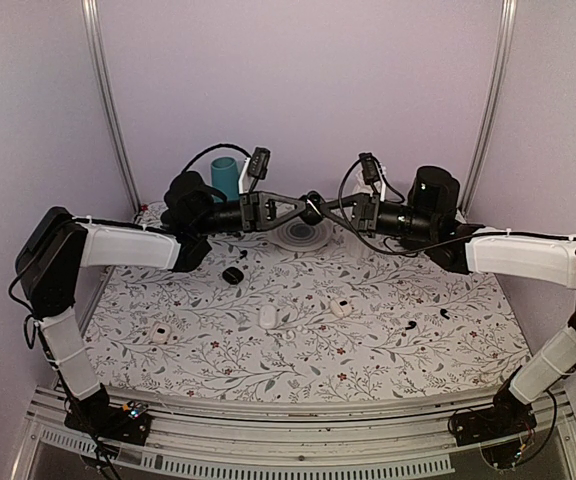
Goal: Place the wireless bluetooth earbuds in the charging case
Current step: Pass from the left arm to the right, then pass from the right arm to the left
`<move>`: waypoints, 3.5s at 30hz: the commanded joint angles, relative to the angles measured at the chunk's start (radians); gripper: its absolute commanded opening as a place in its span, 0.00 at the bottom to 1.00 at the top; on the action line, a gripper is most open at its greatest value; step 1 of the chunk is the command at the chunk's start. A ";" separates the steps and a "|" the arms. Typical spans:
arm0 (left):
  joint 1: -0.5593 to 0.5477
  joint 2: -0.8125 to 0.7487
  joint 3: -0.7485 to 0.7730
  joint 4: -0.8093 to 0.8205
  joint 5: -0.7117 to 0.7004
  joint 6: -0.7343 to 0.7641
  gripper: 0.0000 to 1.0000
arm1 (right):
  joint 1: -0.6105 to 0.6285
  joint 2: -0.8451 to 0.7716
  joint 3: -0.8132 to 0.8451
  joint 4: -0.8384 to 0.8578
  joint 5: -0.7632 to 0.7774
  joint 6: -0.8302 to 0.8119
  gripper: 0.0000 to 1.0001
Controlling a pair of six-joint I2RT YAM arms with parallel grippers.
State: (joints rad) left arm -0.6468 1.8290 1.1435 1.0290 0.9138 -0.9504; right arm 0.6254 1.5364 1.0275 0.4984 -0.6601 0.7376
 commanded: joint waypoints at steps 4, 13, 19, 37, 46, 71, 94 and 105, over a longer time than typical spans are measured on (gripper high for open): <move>0.006 -0.011 0.010 0.026 0.004 0.018 0.17 | -0.004 -0.012 0.034 -0.015 0.000 -0.024 0.04; 0.038 -0.079 0.021 -0.159 0.038 0.178 0.61 | -0.005 -0.069 0.136 -0.308 0.073 -0.327 0.03; 0.039 -0.149 0.069 -0.441 0.065 0.427 0.71 | -0.007 -0.080 0.230 -0.484 0.058 -0.526 0.03; 0.034 -0.295 0.020 -0.661 0.042 0.739 0.91 | -0.005 -0.121 0.264 -0.584 0.025 -0.670 0.03; 0.025 -0.247 0.134 -0.875 0.097 0.857 0.82 | 0.004 -0.126 0.267 -0.607 0.008 -0.703 0.04; -0.051 -0.237 0.147 -0.934 0.099 0.937 0.63 | 0.060 -0.086 0.349 -0.751 0.025 -0.832 0.04; -0.064 -0.197 0.154 -0.883 0.071 0.861 0.39 | 0.079 -0.055 0.345 -0.724 0.039 -0.820 0.04; -0.067 -0.201 0.156 -0.929 0.053 0.898 0.38 | 0.079 -0.052 0.347 -0.719 0.063 -0.813 0.04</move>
State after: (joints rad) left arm -0.6998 1.6310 1.2949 0.1139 0.9791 -0.0757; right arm 0.7002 1.4807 1.3499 -0.2455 -0.6109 -0.0860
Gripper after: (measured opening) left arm 0.379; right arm 0.080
